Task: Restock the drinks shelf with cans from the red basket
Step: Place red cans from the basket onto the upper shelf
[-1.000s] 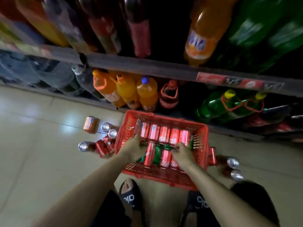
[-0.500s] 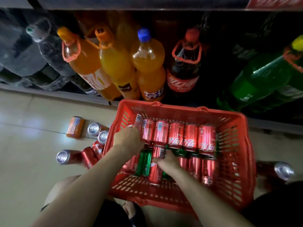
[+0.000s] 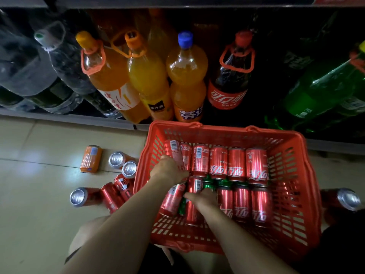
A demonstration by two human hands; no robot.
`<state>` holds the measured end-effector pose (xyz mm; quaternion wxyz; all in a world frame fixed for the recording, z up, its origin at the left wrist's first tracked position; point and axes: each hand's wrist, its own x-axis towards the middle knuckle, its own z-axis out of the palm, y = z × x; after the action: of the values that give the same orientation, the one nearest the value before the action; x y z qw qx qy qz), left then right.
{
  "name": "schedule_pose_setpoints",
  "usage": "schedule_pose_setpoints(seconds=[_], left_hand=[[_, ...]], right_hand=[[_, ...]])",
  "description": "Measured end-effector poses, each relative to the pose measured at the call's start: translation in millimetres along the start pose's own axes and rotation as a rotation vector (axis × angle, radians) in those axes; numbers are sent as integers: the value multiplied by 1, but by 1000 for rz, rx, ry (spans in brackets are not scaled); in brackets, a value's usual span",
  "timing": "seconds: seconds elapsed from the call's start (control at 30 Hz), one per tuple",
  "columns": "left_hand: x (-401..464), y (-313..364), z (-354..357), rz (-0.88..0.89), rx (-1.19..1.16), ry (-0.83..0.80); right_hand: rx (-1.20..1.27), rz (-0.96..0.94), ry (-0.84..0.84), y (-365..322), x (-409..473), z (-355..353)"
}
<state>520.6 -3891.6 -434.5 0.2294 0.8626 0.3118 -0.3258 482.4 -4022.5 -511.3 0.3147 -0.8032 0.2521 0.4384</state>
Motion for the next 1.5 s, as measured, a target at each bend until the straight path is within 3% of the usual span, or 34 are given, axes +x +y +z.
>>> schedule_pose_setpoints(seconds=[0.2,0.47,0.67,0.9,1.13,1.5], left_hand=[[11,-2,1,-110,-374,-69],[11,-5,-7,-104,-617,-278],[-7,16,-9,36,-739,-367],[-94,32,-56,179,-870,-314],[-257,108,-215,313,-1004,-234],[-560,286,-549,792,-824,32]], right_hand=[[47,-58,-39,7,0,-9],[294,-202,-120,27,0,-26],[373,-255,-338,23,-11,-59],[480,-354,-289,-14,-92,-158],[524,-549,-228,-105,-262,-298],[560,-1062,56,-260,-652,-575]])
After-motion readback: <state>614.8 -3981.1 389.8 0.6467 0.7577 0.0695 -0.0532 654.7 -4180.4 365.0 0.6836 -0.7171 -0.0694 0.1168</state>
